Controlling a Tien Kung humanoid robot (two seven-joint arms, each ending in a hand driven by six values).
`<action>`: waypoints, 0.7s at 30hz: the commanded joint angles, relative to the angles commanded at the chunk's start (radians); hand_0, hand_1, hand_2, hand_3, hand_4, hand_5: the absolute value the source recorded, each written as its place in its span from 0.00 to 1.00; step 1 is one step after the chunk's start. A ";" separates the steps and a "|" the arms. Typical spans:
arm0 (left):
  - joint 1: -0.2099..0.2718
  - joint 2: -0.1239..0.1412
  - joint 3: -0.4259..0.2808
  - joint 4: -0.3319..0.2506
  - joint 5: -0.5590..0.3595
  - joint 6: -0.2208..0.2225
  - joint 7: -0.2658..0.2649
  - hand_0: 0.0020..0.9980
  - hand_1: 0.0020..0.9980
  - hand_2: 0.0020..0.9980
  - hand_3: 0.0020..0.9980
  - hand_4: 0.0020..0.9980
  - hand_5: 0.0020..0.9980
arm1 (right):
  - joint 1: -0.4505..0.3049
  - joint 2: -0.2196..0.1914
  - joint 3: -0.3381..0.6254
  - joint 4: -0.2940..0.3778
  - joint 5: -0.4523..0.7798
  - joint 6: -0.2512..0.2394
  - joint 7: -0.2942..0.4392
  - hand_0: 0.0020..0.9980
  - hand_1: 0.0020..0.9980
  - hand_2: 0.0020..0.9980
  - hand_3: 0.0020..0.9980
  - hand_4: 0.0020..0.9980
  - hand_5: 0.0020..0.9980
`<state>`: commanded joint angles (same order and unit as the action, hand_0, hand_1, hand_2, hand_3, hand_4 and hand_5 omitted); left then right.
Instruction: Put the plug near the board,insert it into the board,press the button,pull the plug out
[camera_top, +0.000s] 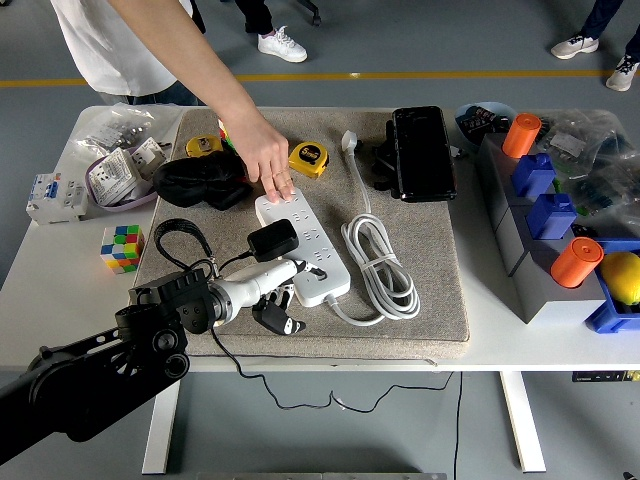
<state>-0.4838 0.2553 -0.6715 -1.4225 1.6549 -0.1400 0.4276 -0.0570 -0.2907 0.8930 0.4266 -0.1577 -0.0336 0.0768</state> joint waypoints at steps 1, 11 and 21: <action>0.001 0.000 -0.005 0.000 -0.002 0.005 -0.009 0.04 0.10 0.17 0.85 0.79 0.00 | 0.000 0.000 0.001 0.000 0.000 0.000 0.000 0.59 0.65 0.60 0.50 0.79 0.50; 0.040 0.011 -0.060 0.047 -0.117 0.170 -0.231 0.14 0.14 0.23 0.73 0.89 0.37 | 0.006 0.004 -0.007 -0.003 0.003 0.000 0.000 0.59 0.65 0.60 0.50 0.79 0.50; 0.084 0.004 -0.094 0.095 -0.359 0.384 -0.505 0.45 0.59 0.58 0.61 0.91 0.43 | 0.009 0.009 -0.005 -0.008 0.006 0.001 0.000 0.59 0.65 0.60 0.50 0.79 0.50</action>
<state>-0.3999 0.2597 -0.7659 -1.3277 1.2959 0.2437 -0.0770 -0.0484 -0.2819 0.8877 0.4183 -0.1513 -0.0328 0.0769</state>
